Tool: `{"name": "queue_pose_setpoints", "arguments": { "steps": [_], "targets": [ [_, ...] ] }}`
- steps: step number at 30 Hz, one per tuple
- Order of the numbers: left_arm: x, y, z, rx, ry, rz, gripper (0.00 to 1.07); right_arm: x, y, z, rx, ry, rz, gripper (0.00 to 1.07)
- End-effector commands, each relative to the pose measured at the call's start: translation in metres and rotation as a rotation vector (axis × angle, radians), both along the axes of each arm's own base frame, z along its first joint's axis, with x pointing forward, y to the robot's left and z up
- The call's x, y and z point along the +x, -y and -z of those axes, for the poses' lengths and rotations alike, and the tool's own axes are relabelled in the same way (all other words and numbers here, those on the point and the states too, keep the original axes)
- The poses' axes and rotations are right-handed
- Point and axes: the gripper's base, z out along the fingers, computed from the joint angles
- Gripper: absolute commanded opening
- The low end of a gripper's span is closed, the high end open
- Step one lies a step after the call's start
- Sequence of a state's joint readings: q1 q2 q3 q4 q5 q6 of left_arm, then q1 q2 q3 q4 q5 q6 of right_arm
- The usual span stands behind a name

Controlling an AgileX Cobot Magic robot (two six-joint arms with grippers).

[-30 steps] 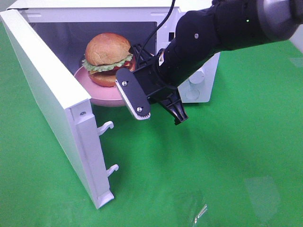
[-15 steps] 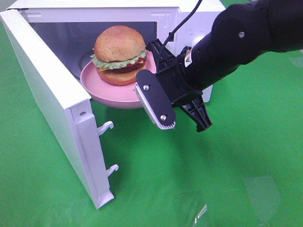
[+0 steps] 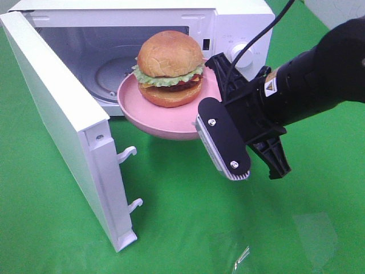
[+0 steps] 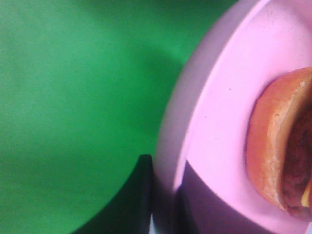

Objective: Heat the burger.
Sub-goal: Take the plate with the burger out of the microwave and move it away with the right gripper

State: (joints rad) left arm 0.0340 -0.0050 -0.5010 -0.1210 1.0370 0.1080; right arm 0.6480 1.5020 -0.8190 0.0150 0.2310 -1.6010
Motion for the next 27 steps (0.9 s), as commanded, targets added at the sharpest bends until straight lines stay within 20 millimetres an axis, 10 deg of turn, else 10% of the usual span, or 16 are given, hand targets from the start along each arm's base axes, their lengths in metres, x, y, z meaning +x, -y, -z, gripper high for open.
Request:
{"name": "queue_pose_setpoints", "arguments": {
  "steps": [1,27],
  "targets": [
    [-0.002,0.000,0.000,-0.002,0.022,0.000,1.00,-0.003,0.004,-0.015,0.065,0.084,0.010,0.00],
    [-0.002,0.000,0.000,-0.002,0.022,0.000,1.00,-0.082,0.064,-0.010,0.059,0.058,0.021,0.00]
  ]
}}
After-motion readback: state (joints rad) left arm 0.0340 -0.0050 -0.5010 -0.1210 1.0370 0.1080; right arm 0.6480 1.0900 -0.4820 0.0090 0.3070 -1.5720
